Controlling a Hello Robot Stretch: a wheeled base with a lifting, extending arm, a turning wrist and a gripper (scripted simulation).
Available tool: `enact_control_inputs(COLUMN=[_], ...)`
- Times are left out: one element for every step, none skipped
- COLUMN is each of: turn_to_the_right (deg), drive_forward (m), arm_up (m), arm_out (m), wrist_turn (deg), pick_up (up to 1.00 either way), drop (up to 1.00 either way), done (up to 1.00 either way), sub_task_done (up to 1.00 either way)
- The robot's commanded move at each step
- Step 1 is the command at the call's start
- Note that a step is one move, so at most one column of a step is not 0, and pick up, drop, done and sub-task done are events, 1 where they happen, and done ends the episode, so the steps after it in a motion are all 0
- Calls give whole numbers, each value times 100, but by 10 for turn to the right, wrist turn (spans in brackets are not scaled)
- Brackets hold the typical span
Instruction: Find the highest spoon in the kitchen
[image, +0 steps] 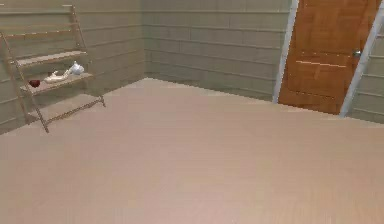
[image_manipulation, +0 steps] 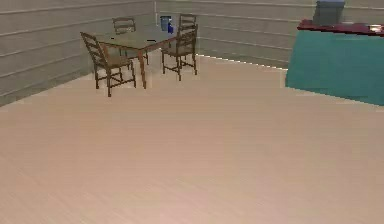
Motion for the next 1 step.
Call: enact_control_inputs(turn_to_the_right=[450], drive_forward=[0], arm_up=[0], arm_out=[0], wrist_turn=[0], pick_up=[0], drop=[0], done=[0], sub_task_done=[0])
